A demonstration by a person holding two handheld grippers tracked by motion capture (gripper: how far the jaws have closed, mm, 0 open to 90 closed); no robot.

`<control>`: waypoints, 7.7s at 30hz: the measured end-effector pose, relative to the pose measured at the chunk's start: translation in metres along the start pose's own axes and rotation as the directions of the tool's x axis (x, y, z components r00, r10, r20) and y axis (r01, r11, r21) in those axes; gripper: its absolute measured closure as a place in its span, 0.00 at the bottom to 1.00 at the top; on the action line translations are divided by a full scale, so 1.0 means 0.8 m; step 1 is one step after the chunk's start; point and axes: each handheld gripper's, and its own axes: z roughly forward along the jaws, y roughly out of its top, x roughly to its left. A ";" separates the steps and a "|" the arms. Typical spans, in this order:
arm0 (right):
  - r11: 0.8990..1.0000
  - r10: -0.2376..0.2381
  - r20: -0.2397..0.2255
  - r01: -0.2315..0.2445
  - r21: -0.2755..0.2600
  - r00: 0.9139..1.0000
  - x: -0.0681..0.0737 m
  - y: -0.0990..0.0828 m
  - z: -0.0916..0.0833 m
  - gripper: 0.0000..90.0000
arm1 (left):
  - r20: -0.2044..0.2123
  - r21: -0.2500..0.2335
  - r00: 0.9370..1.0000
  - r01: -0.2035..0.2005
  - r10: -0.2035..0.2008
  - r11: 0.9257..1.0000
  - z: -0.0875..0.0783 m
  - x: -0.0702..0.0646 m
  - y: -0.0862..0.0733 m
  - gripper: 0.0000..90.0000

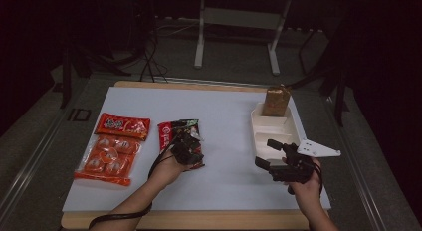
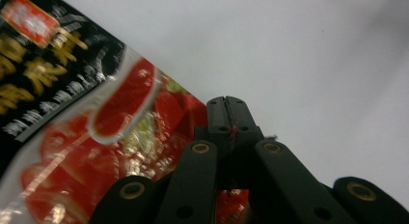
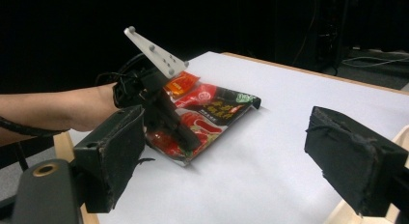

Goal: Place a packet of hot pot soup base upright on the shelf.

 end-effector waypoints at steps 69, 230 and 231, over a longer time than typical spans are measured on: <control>0.995 -0.104 0.018 0.104 -0.007 0.994 0.017 0.003 0.003 0.12 | -0.122 -0.291 0.976 0.137 -0.178 0.947 -0.068 0.137 -0.040 0.46; 0.994 -0.112 -0.034 0.111 -0.017 0.993 0.036 0.080 0.033 0.86 | 0.132 -0.740 0.985 0.020 0.115 0.672 -0.142 -0.036 0.020 0.92; 0.993 -0.114 -0.037 0.113 -0.013 0.993 0.035 0.080 0.033 0.86 | 0.140 -0.735 0.983 0.023 0.118 0.678 -0.142 -0.036 0.021 0.89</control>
